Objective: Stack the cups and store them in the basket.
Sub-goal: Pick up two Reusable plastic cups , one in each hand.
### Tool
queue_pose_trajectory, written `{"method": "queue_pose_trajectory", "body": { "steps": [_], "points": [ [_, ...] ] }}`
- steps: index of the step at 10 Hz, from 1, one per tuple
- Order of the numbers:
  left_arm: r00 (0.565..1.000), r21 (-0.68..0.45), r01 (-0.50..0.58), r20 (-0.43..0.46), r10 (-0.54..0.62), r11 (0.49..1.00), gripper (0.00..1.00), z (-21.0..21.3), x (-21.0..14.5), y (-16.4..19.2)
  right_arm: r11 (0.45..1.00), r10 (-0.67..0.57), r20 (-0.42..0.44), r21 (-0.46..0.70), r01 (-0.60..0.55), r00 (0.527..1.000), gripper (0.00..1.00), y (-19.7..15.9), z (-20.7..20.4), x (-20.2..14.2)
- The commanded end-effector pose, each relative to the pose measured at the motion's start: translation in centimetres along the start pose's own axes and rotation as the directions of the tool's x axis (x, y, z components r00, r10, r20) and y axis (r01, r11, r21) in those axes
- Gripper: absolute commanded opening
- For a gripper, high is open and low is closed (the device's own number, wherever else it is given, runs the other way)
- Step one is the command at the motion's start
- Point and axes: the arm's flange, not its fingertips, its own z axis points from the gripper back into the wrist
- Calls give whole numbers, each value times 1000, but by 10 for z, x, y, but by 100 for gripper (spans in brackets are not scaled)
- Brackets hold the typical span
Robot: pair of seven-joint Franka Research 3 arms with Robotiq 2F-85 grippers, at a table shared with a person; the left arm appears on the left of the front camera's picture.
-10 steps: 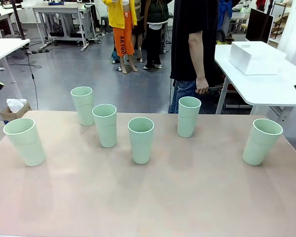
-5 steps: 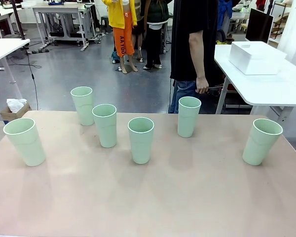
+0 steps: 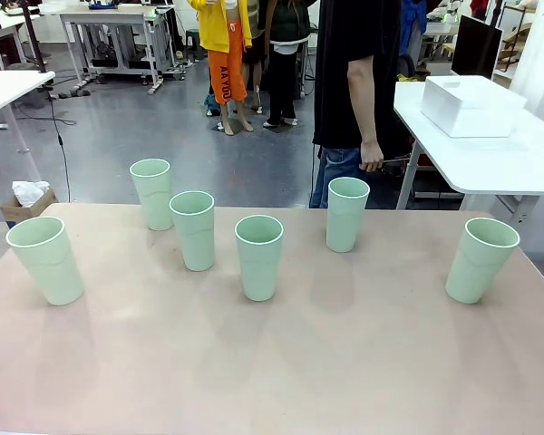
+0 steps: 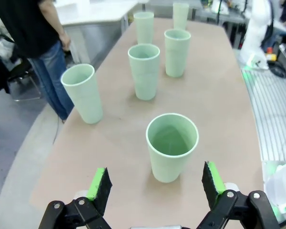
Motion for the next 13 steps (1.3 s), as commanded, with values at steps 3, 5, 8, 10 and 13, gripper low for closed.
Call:
{"method": "queue_pose_trajectory", "body": {
  "steps": [3,5,8,10,13],
  "points": [
    [994,-15,35,108,-33,999,100,3,4,-10,1000,-7,76,-14,8,997,100,10,-1,-5],
    [994,-21,26,107,-24,999,100,3,2,-10,1000,-9,76,-19,11,997,100,11,-2,-5],
    [996,-25,4,84,-2,1000,100,3,2,-9,1000,-20,41,-10,20,999,100,4,1,-8],
    [996,-25,4,84,-2,1000,100,3,2,-9,1000,-20,41,-10,20,999,100,4,1,-8],
    [996,-25,4,84,-2,1000,100,3,2,-9,1000,-20,41,-10,20,999,100,4,1,-8]
  ]
}}
